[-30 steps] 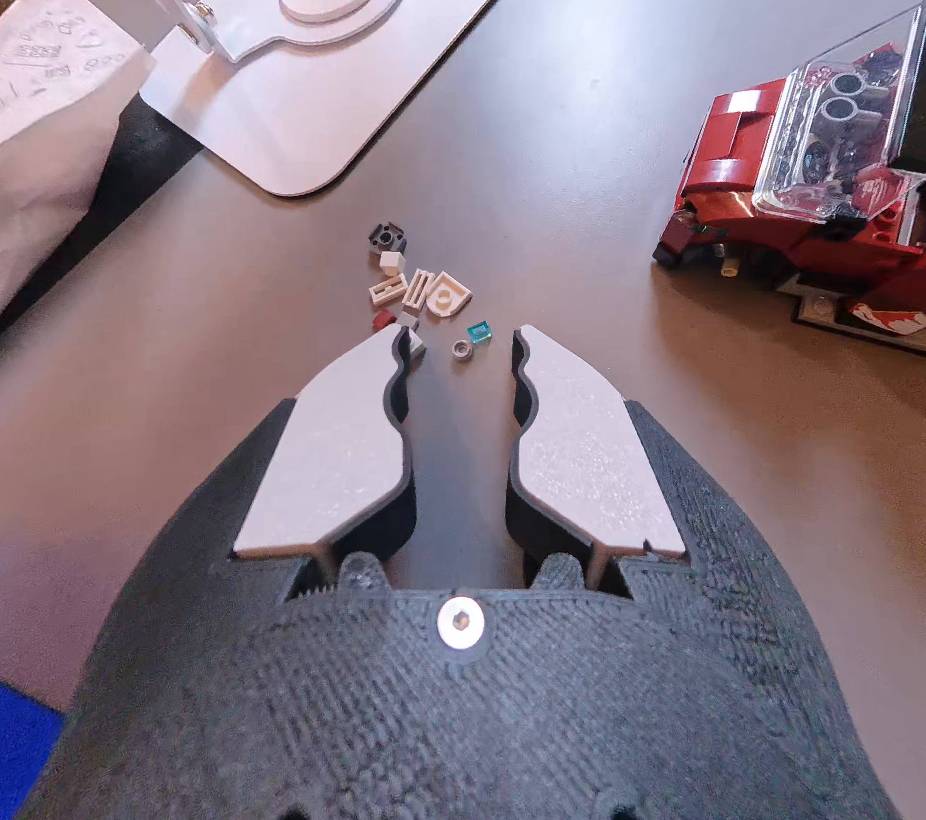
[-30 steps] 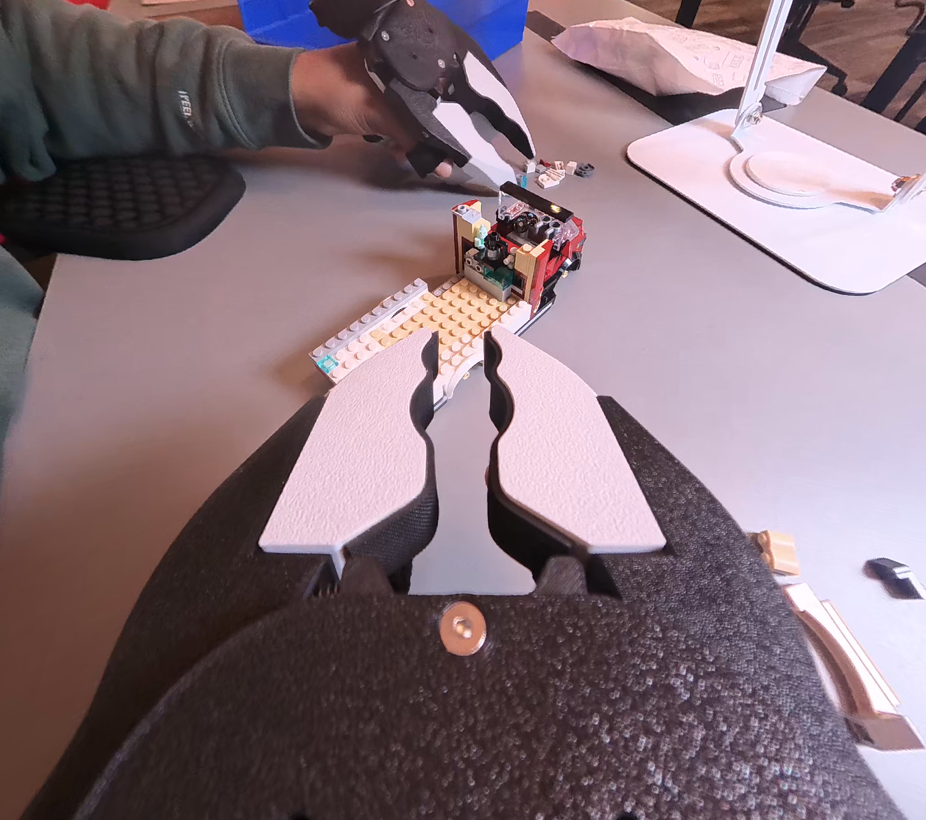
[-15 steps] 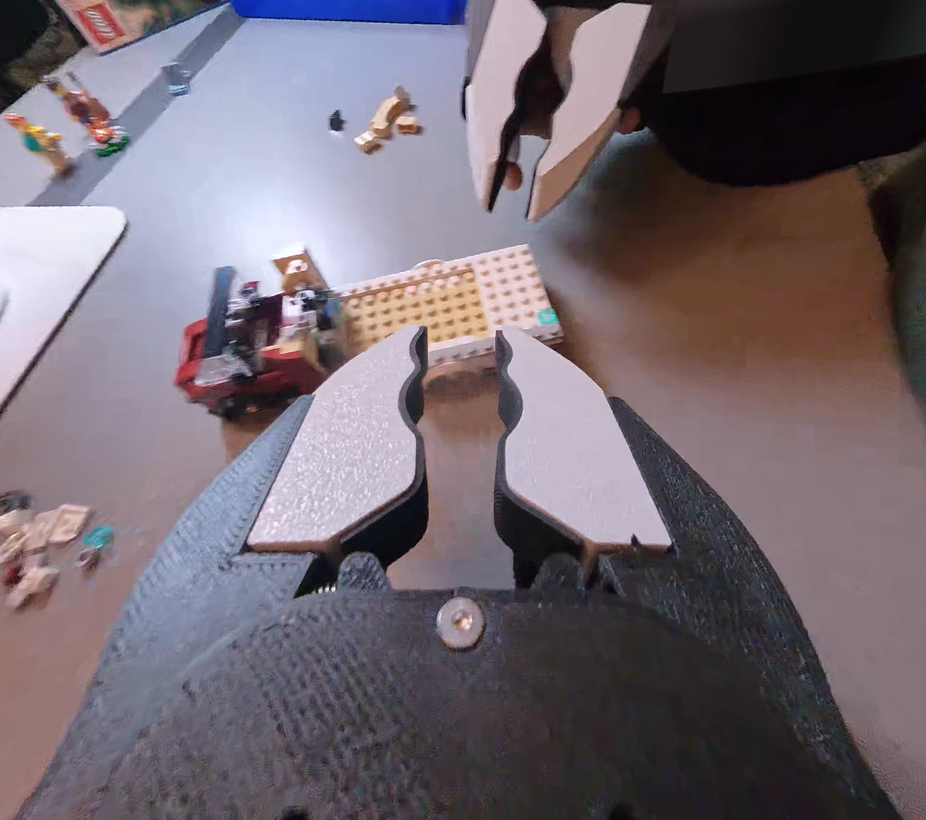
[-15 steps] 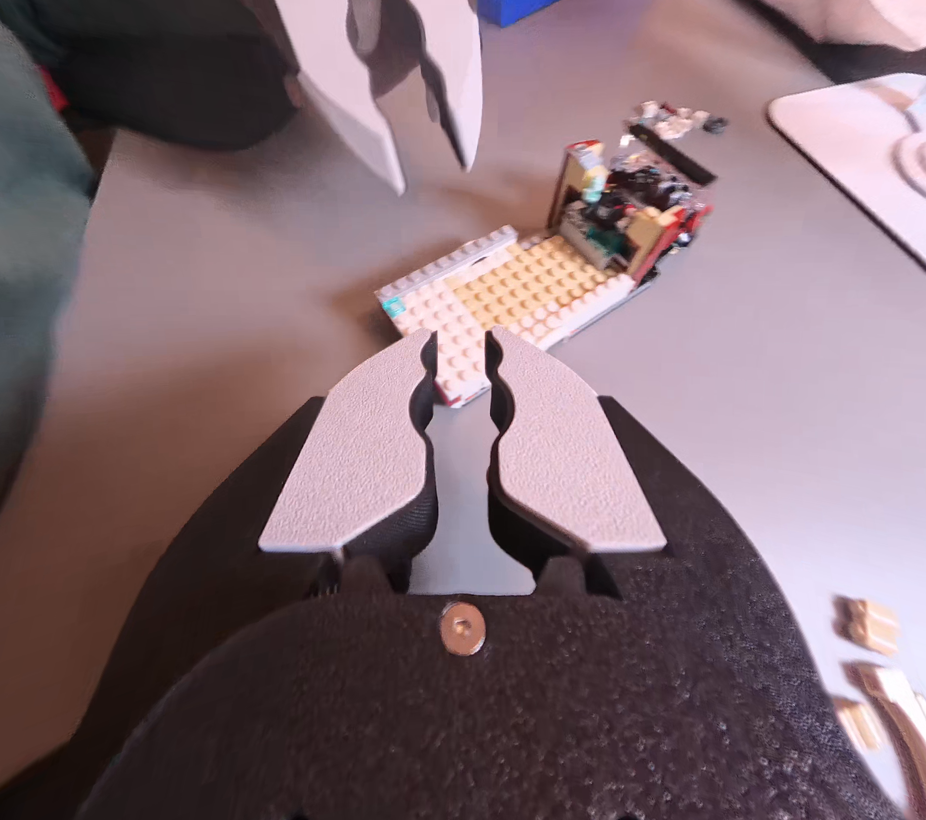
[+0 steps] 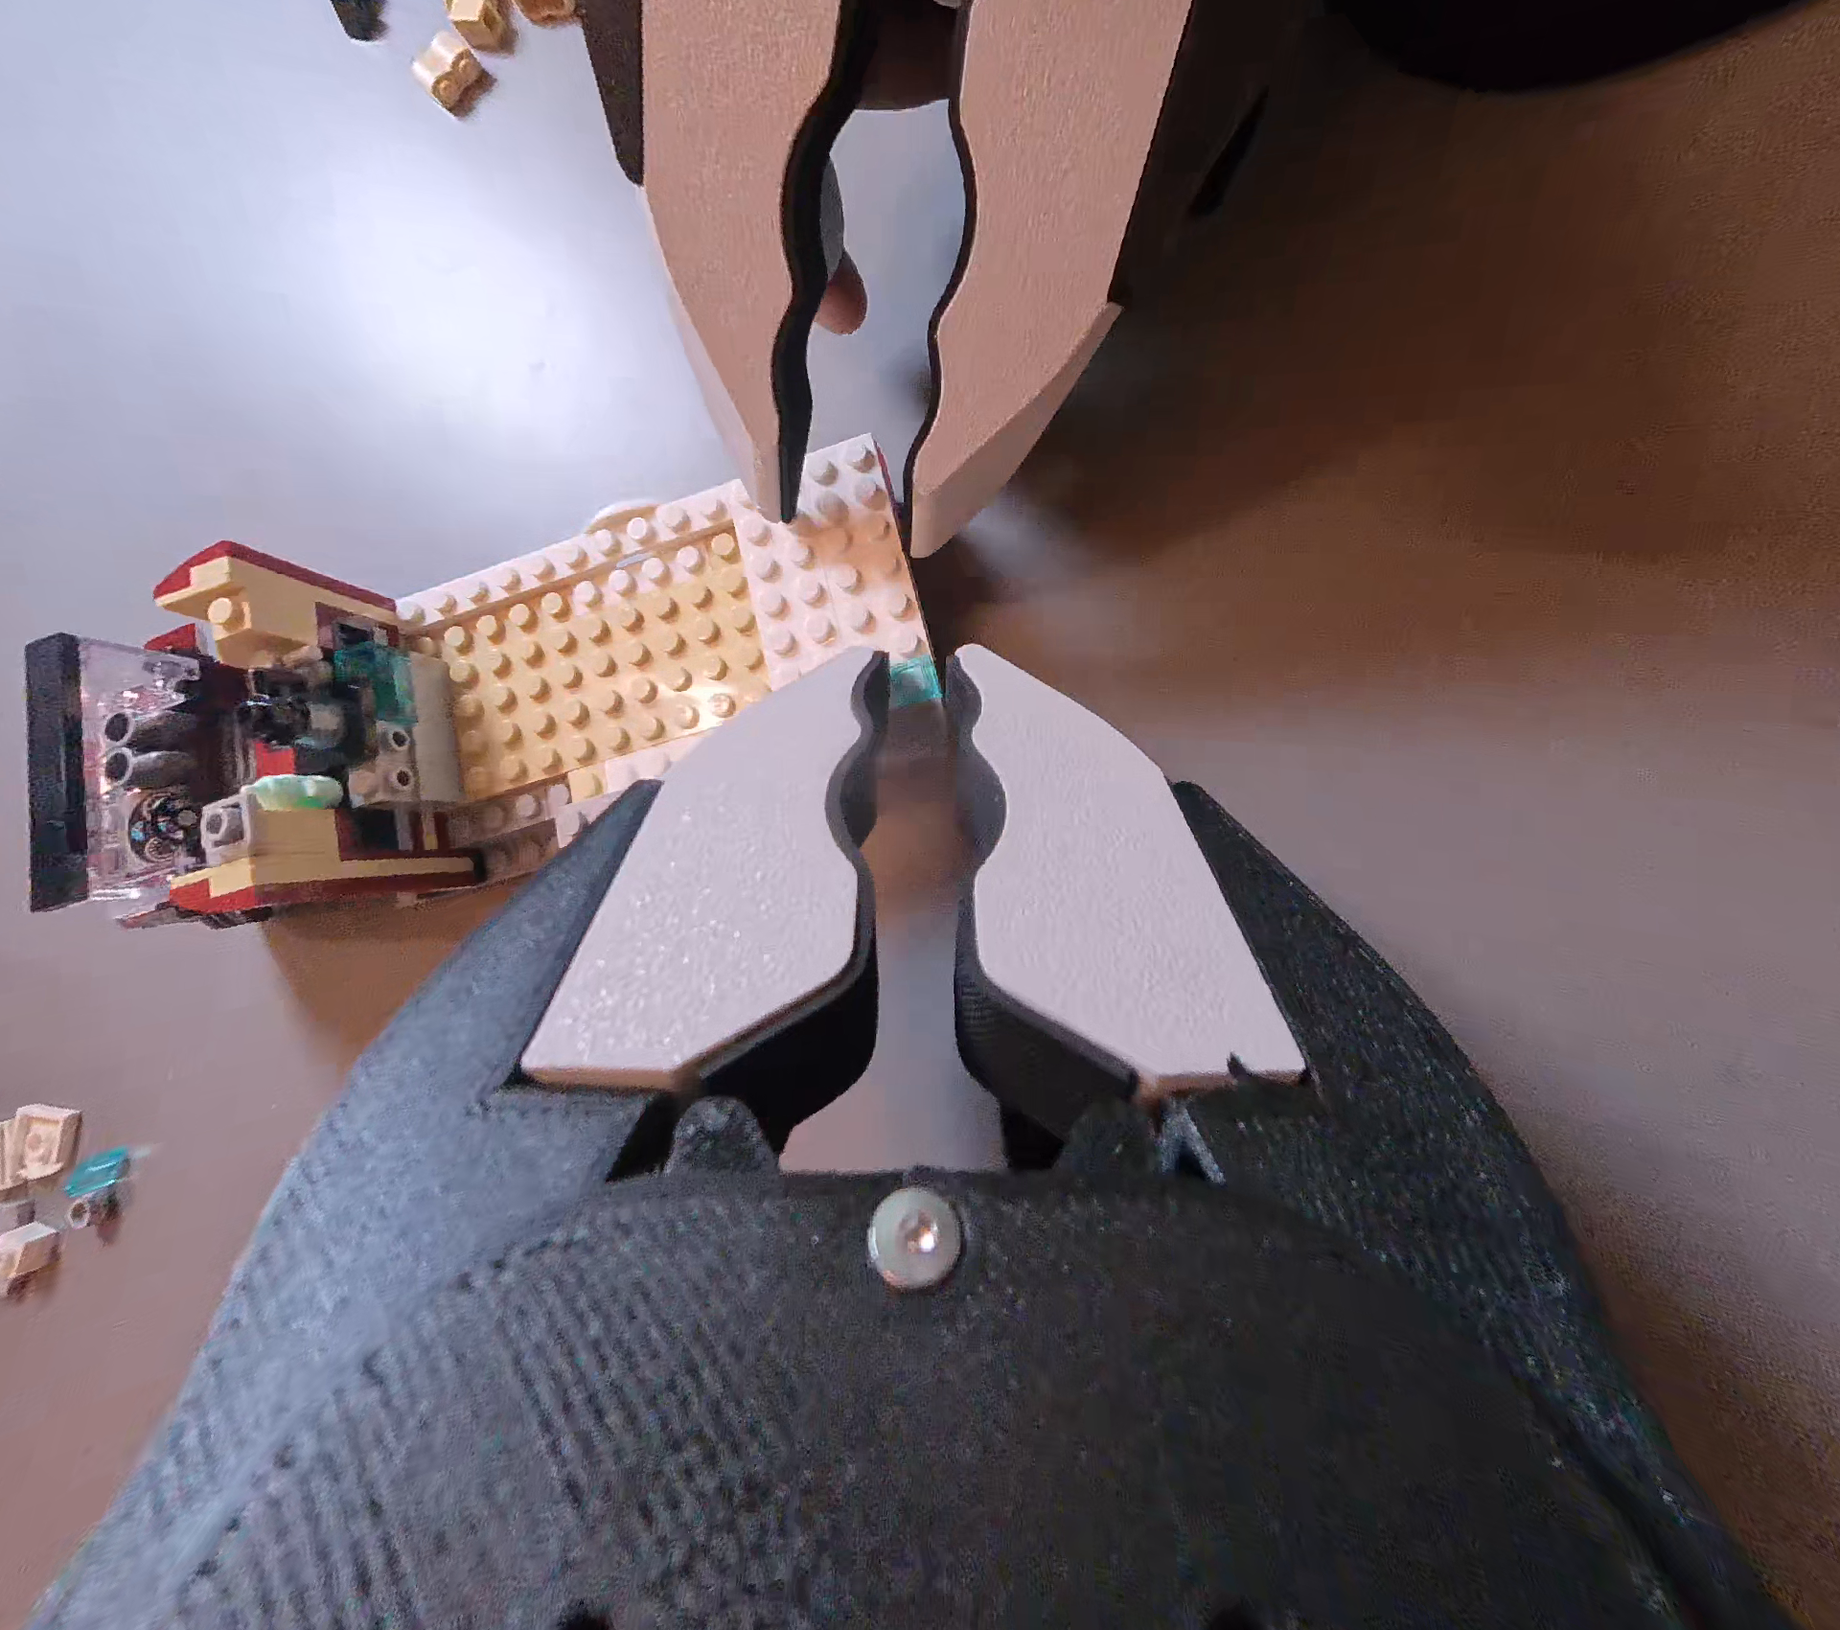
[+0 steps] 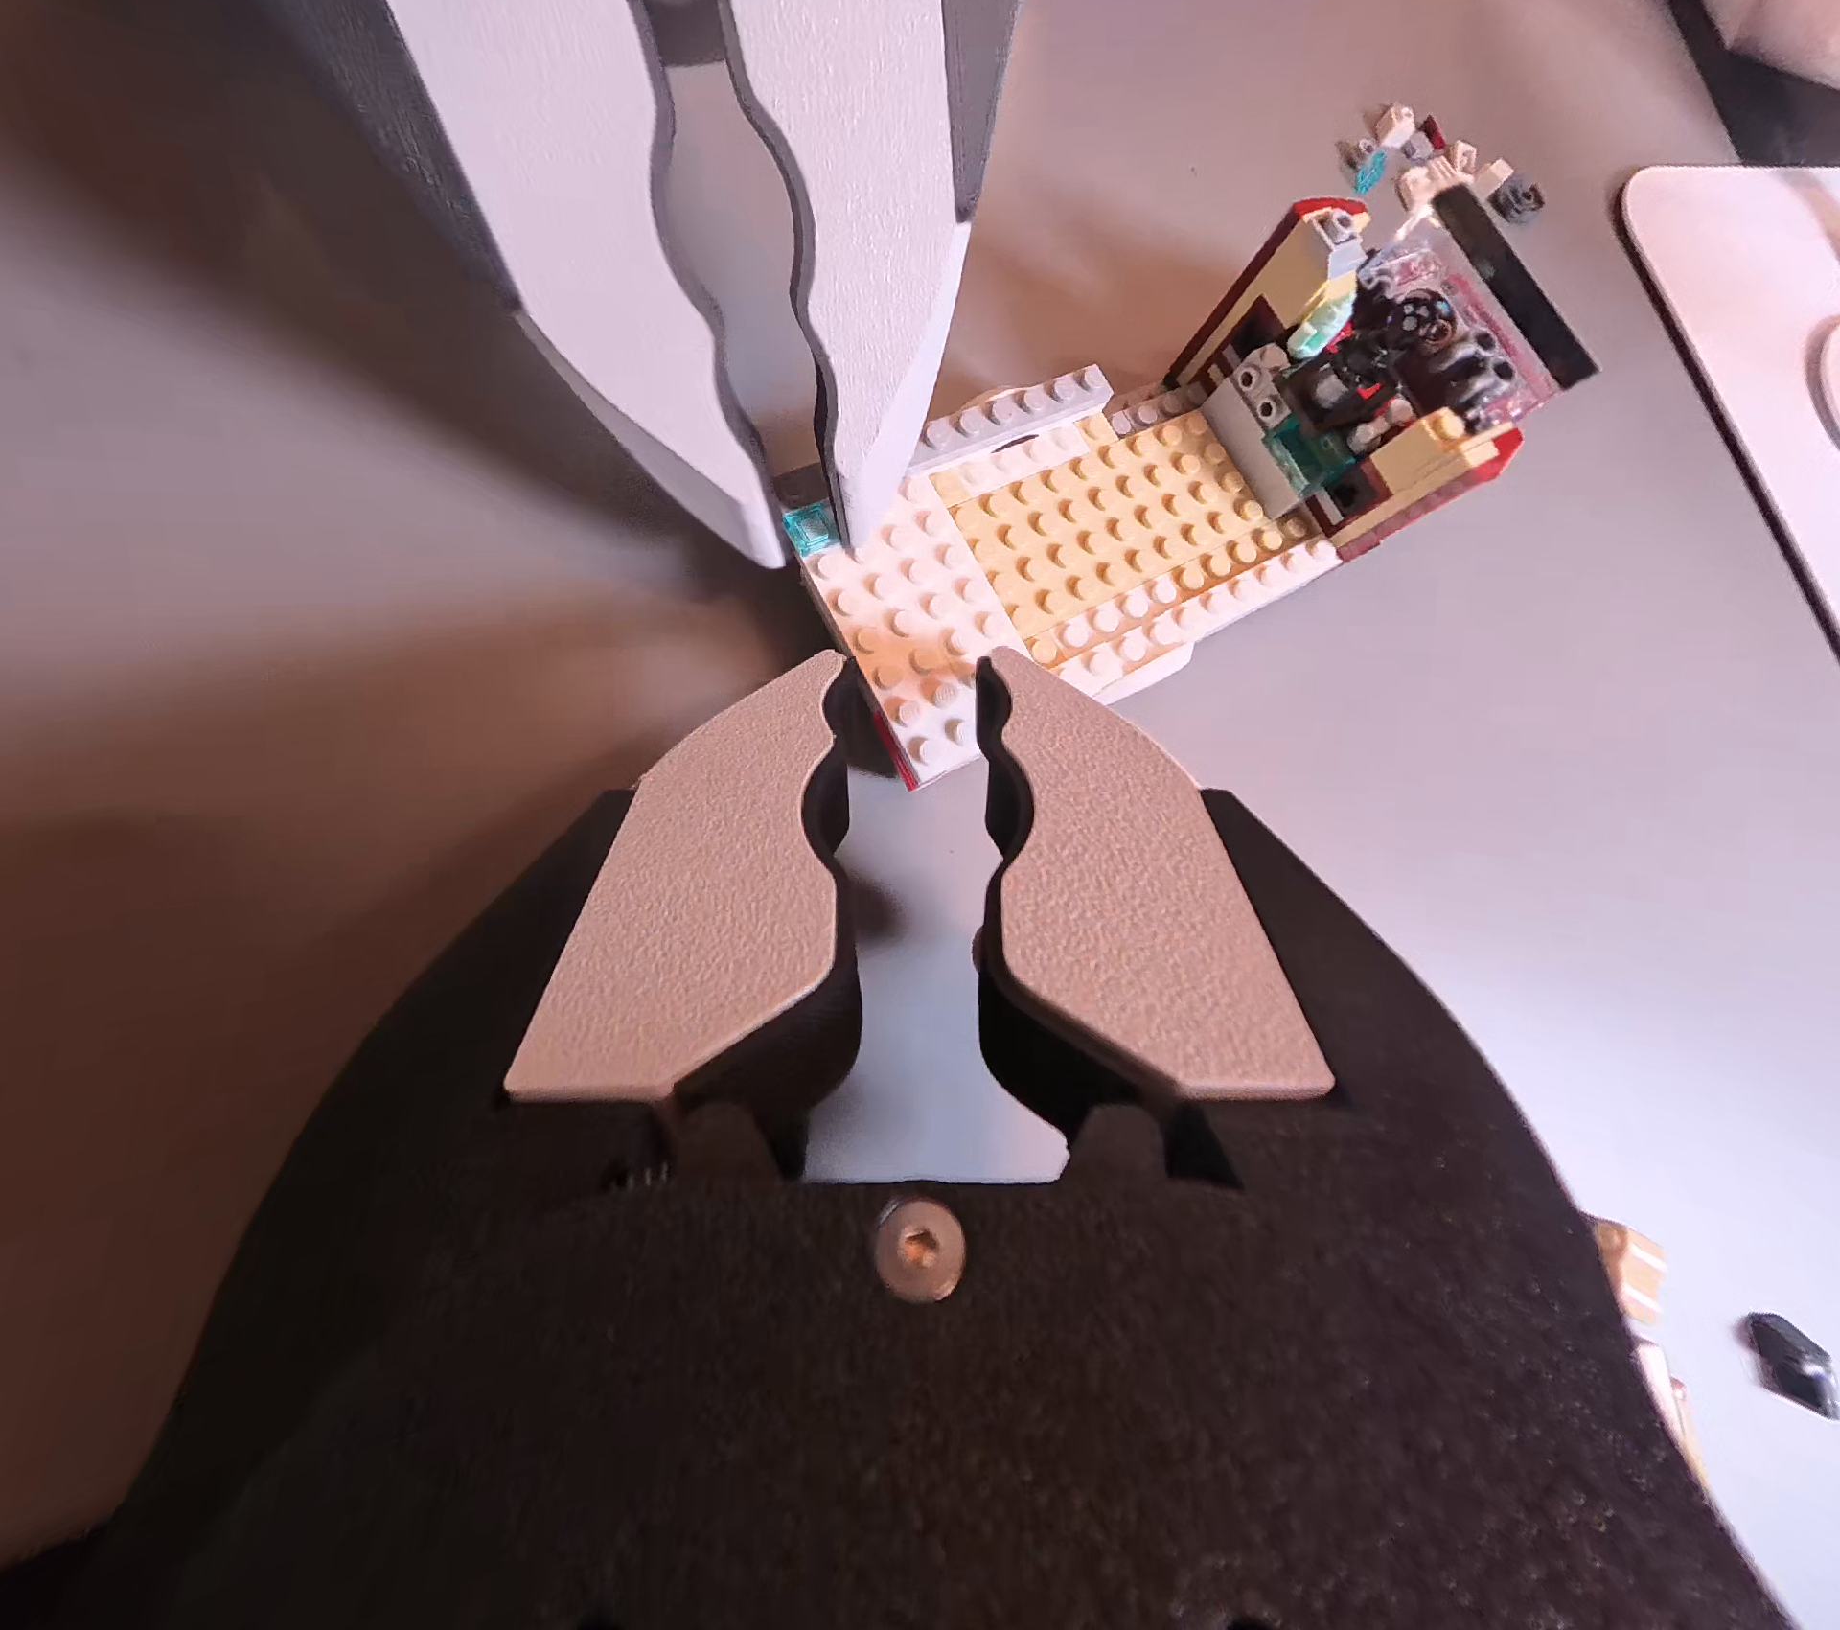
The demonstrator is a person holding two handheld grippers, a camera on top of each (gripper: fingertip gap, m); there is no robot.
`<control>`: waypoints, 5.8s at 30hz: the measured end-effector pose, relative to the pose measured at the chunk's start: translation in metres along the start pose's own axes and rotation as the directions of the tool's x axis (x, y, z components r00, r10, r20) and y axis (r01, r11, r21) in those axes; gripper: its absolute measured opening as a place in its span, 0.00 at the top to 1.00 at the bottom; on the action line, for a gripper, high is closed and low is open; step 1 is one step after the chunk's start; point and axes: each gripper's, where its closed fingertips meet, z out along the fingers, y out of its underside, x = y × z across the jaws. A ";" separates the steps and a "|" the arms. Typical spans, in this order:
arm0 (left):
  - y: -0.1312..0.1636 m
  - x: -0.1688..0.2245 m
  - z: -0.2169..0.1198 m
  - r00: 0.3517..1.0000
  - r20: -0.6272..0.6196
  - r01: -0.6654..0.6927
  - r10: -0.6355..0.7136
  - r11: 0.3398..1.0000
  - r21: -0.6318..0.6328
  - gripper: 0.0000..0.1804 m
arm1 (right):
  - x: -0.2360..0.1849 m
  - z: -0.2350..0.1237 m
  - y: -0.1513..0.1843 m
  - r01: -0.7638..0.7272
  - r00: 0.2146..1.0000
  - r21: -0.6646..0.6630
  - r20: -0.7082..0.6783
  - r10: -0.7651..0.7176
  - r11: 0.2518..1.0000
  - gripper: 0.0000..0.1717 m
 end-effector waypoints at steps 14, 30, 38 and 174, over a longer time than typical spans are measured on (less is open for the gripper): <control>0.021 -0.002 -0.018 0.995 -0.029 -0.102 0.100 0.991 -0.082 0.95 | -0.011 0.023 -0.016 0.051 0.991 -0.068 0.127 -0.042 0.996 0.71; 0.025 -0.001 -0.023 0.976 -0.101 -0.205 0.195 0.974 -0.099 0.95 | -0.012 0.025 -0.017 0.014 0.991 -0.040 0.135 -0.009 0.999 0.73; 0.026 -0.001 -0.023 0.957 -0.168 -0.273 0.237 0.932 -0.239 0.95 | -0.012 0.026 -0.017 0.019 0.993 -0.051 0.121 -0.013 0.999 0.74; 0.050 -0.095 -0.062 0.970 -0.011 0.242 -0.244 0.952 0.189 0.76 | -0.003 0.004 -0.026 -0.166 0.978 0.118 0.150 0.148 0.979 0.78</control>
